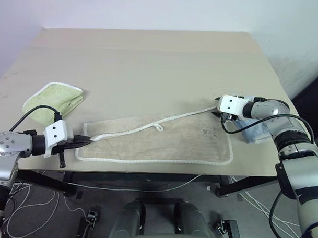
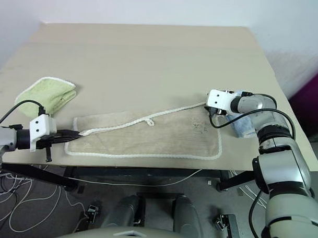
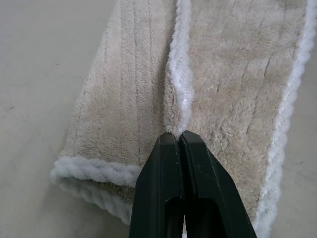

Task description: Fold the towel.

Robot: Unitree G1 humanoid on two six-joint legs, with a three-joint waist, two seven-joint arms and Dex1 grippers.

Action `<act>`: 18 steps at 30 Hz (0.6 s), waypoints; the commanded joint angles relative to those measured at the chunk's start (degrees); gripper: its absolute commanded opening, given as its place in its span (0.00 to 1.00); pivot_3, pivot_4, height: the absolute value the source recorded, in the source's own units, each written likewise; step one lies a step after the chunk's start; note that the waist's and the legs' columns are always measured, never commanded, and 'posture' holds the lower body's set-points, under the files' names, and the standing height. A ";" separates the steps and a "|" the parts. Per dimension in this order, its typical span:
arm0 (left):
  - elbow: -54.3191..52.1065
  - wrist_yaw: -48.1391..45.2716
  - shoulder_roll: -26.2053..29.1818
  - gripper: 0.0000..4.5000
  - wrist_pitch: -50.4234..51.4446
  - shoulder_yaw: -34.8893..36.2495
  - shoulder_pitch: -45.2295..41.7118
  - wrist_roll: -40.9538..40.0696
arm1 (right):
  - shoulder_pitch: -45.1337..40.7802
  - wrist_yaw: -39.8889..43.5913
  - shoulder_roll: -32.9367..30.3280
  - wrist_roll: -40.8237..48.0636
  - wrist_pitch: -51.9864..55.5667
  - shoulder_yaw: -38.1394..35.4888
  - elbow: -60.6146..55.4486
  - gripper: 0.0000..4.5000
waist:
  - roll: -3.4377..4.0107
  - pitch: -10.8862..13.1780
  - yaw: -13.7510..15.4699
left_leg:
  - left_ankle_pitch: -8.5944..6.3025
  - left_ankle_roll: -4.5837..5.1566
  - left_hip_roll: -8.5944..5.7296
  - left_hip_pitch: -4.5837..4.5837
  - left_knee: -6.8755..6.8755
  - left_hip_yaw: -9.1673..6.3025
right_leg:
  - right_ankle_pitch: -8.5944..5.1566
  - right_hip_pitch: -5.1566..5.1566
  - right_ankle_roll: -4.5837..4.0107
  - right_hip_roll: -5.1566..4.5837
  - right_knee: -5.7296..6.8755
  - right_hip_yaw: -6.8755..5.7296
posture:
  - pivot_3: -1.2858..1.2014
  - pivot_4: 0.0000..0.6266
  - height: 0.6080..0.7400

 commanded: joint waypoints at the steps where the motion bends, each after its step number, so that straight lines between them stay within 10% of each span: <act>1: -1.21 0.47 1.16 0.00 -1.05 2.11 0.23 -0.06 | -1.23 0.57 -0.48 0.28 -1.01 -0.50 0.10 0.33 | 0.01 0.00 -0.03 | 0.00 0.00 0.00 0.00 0.00 0.00 | 0.00 0.00 0.00 0.00 0.00 0.00 | 0.52 0.24 1.00; 5: -0.81 0.50 0.94 0.00 -1.16 1.81 -0.14 0.09 | -1.03 1.20 -0.78 0.64 -1.25 -0.93 -0.20 0.01 | 0.03 0.02 -0.07 | 0.00 0.00 0.00 0.00 0.00 0.00 | 0.00 -0.01 0.00 0.01 0.00 0.00 | 0.52 0.24 1.00; 18: 8.70 10.96 -3.80 0.00 1.99 5.34 -13.55 -1.14 | -4.43 -0.25 -2.16 4.00 -1.78 -4.76 -2.79 0.01 | 0.05 0.05 0.22 | 0.00 0.00 -0.01 -0.01 0.06 -0.01 | 0.01 0.01 0.01 0.01 0.02 -0.02 | 0.52 0.24 1.00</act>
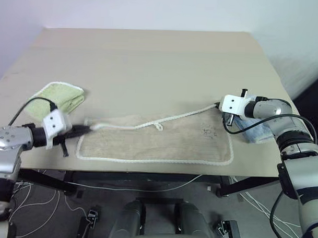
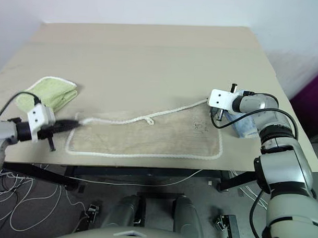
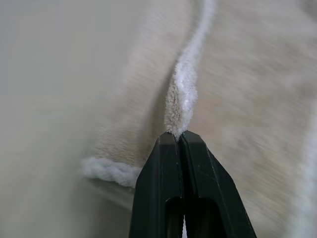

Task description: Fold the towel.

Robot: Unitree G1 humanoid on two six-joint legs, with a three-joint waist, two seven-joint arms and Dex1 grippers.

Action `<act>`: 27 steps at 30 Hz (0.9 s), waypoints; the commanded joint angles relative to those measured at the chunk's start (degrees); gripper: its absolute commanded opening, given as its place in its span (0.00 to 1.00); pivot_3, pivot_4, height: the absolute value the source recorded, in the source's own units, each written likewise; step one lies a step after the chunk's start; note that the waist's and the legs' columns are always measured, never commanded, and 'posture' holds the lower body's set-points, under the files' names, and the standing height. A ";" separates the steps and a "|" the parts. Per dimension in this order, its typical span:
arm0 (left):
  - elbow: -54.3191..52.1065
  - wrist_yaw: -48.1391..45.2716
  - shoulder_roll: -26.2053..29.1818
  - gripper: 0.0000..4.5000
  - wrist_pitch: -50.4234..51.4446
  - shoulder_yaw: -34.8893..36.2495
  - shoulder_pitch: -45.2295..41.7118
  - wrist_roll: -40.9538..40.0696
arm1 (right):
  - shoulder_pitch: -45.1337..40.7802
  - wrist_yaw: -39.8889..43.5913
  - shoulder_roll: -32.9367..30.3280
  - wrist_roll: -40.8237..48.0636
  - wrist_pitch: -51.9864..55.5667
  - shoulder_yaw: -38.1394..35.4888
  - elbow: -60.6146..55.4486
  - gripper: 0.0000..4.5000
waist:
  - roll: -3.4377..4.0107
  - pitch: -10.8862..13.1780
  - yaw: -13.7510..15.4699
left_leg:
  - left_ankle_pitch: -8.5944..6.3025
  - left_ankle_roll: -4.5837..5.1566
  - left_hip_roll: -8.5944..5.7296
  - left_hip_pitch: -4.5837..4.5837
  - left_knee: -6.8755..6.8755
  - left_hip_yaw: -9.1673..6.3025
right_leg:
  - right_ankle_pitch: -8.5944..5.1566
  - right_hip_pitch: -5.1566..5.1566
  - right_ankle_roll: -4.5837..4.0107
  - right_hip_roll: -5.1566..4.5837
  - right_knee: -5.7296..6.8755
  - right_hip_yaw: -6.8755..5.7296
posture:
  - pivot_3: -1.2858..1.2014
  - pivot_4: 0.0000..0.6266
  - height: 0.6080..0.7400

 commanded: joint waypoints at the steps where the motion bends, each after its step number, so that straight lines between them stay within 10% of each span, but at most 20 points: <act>1: 4.20 5.45 -0.67 0.00 1.04 3.55 -6.72 -0.60 | -4.66 -0.33 -1.48 3.43 0.36 -3.85 -2.49 0.01 | 0.00 0.01 -0.15 | 0.00 0.00 -0.01 0.00 0.00 0.01 | 0.00 -0.01 0.00 0.00 0.01 0.00 | 0.52 0.24 1.00; 17: 27.51 14.43 1.47 0.00 -0.24 6.86 -37.46 0.52 | -18.37 3.25 -6.65 10.67 4.27 -11.56 -4.62 0.01 | 0.00 0.02 -0.57 | 0.03 -0.04 0.03 -0.12 -0.03 0.04 | 0.00 -0.16 0.01 0.07 0.03 0.03 | 0.52 0.24 1.00; 23: 19.90 1.04 4.87 0.00 2.50 9.34 -25.23 -5.11 | -6.49 20.30 -9.66 23.23 13.04 -16.01 -20.51 0.01 | 0.00 0.01 -1.52 | 0.02 -0.04 0.06 -0.12 -0.09 0.03 | 0.00 -0.15 0.01 0.08 0.17 0.03 | 0.52 0.24 1.00; 27: 1.28 -8.78 9.14 0.00 13.85 12.24 -0.27 -9.61 | 19.13 30.28 -14.82 35.37 28.98 -19.20 -46.62 0.01 | 0.03 0.06 -1.49 | 0.02 -0.03 0.13 -0.14 0.04 0.03 | -0.01 -0.20 0.00 0.08 0.32 0.07 | 0.52 0.24 1.00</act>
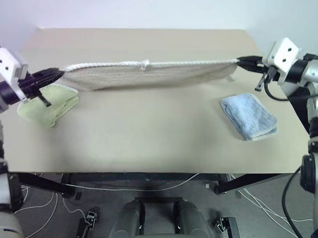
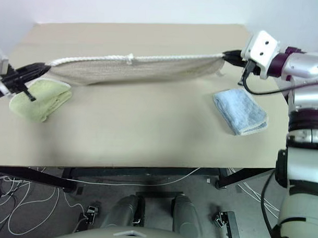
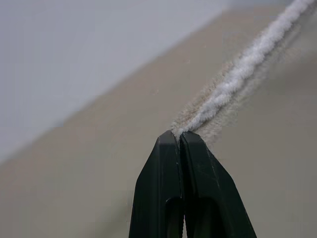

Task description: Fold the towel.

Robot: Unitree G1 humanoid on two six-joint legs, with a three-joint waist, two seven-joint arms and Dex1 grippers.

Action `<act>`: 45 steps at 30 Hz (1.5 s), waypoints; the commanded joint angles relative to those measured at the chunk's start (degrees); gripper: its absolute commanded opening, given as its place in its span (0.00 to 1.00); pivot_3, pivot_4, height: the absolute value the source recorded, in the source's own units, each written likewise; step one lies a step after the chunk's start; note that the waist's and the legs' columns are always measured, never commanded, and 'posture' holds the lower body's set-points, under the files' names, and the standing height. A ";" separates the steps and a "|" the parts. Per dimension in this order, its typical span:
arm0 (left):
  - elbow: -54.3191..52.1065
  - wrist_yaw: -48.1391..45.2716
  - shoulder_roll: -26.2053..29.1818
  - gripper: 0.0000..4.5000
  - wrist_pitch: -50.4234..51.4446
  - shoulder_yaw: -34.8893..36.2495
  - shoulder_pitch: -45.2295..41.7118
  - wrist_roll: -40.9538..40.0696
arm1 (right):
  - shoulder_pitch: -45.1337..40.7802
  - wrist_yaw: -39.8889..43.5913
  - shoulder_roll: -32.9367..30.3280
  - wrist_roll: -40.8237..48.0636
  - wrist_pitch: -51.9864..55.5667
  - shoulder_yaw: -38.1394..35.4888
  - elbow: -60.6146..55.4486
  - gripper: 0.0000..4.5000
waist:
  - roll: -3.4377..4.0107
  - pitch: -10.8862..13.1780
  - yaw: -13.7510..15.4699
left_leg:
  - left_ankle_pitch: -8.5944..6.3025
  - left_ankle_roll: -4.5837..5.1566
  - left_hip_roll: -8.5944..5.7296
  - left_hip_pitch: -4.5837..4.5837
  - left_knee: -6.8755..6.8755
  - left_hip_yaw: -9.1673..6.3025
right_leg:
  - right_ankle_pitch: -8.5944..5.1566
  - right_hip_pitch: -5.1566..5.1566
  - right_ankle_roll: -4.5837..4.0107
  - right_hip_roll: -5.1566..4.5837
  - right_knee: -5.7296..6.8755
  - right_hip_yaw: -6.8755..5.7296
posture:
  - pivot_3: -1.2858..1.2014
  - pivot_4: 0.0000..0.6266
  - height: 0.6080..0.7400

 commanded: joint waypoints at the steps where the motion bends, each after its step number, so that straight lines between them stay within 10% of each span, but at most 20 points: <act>1: -18.15 -7.57 6.01 0.00 10.40 5.59 23.14 -4.28 | 23.71 7.95 -7.35 13.03 16.43 -6.10 -26.16 0.01 | 0.17 -0.15 0.02 | -0.16 0.17 0.16 0.04 -0.17 -0.07 | 0.00 0.03 0.00 -0.02 -0.13 0.01 | 0.52 0.24 1.00; 6: -29.48 -7.69 7.20 0.00 18.63 10.46 37.50 -7.10 | 42.16 9.04 -12.13 20.01 29.03 -12.23 -43.73 0.01 | 0.27 -0.01 0.55 | -0.25 0.08 0.12 -0.89 0.33 0.08 | 0.00 -0.82 -0.01 -0.12 -0.07 0.04 | 0.52 0.24 1.00; 16: -36.60 -9.94 7.65 0.00 23.88 15.22 47.86 -7.20 | 52.95 9.92 -14.50 25.73 39.29 -17.81 -55.19 0.01 | 0.23 0.00 1.80 | -0.30 0.09 0.19 0.96 -0.23 0.09 | -0.15 1.03 -0.32 -0.29 -0.62 -0.02 | 0.52 0.24 1.00; 45: 6.90 10.04 -4.89 0.00 -2.63 -11.75 1.29 17.61 | 8.93 3.30 4.16 -1.43 12.27 5.62 -1.03 0.01 | 0.19 0.00 1.62 | -0.24 0.04 0.07 0.07 0.05 0.20 | -0.03 0.01 -0.13 0.00 -0.24 -0.07 | 0.52 0.24 1.00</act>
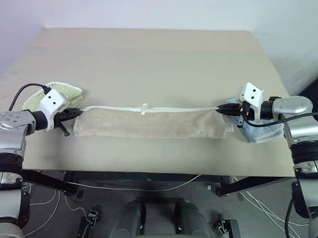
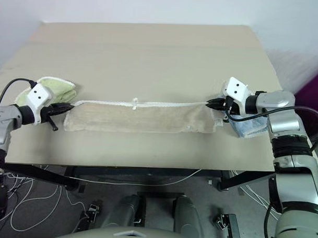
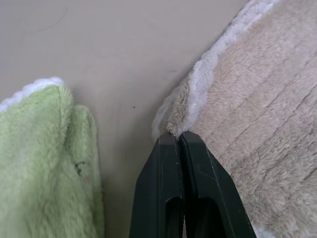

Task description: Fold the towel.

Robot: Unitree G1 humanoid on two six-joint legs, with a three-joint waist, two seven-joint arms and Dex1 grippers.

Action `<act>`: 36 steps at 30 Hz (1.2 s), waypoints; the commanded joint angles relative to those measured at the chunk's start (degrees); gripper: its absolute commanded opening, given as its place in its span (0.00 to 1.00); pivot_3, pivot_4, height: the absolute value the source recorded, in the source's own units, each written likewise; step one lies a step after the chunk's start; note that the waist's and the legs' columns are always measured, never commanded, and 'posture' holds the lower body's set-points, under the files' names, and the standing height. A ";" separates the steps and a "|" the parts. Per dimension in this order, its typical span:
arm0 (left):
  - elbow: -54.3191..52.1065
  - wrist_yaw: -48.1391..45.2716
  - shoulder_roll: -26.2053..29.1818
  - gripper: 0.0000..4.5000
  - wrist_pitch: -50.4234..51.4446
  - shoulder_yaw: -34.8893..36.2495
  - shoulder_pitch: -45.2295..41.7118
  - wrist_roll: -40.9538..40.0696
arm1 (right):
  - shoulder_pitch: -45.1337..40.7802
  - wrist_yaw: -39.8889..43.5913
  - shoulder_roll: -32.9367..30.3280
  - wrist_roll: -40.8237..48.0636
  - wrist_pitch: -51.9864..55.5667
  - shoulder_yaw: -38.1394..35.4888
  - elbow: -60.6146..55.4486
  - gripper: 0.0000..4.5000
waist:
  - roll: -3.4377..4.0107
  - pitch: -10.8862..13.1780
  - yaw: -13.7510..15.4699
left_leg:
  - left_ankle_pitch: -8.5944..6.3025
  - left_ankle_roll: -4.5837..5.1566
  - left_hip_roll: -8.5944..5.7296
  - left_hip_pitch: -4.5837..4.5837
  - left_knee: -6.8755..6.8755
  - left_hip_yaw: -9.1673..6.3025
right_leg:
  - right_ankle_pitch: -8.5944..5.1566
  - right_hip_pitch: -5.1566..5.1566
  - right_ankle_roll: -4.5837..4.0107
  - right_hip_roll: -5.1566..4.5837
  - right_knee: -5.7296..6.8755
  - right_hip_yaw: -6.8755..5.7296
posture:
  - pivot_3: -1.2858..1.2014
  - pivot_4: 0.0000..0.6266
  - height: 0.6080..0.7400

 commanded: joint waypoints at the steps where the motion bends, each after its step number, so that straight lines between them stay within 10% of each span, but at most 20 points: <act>1: 3.75 1.19 0.08 0.00 -3.56 -0.64 -2.88 1.86 | -2.95 -0.35 0.54 -1.49 -3.84 -0.48 3.85 0.01 | 0.00 0.00 -0.06 | 0.00 0.00 0.00 0.00 0.00 0.01 | 0.00 0.00 0.00 0.00 0.01 0.00 | 0.52 0.24 1.00; 8: 8.29 1.31 -0.06 0.21 -5.04 -0.94 -4.19 2.55 | -3.96 -1.45 1.87 -3.08 -6.91 -1.16 8.76 0.15 | 0.00 0.00 -0.19 | 0.01 0.00 0.02 0.00 0.01 0.00 | 0.00 -0.01 0.00 0.04 0.05 0.01 | 0.52 0.24 1.00; 19: 6.70 4.23 0.34 1.00 -5.35 2.73 -2.78 -0.06 | -0.94 -4.70 -0.82 -0.53 -6.23 -6.11 2.08 0.99 | 0.00 0.00 -0.10 | 0.01 0.00 0.02 0.00 0.04 -0.01 | 0.00 -0.02 0.00 0.03 0.09 0.02 | 0.52 0.24 1.00; 24: -3.98 4.10 0.18 1.00 0.01 8.95 1.38 -7.10 | 7.50 -8.66 -2.36 7.09 5.28 -14.06 -14.93 0.99 | 0.00 0.00 0.03 | 0.01 0.00 0.03 -0.02 0.03 -0.03 | 0.00 -0.02 0.00 0.00 0.09 0.03 | 0.52 0.24 1.00; 36: -33.02 -5.34 0.17 1.00 11.78 9.15 15.99 -16.75 | 35.20 -35.35 7.95 56.44 61.07 -32.77 -59.97 0.99 | -0.04 -0.07 0.14 | 0.00 0.00 0.09 0.05 -0.03 -0.18 | 0.00 0.11 -0.02 -0.15 0.03 0.08 | 0.52 0.24 1.00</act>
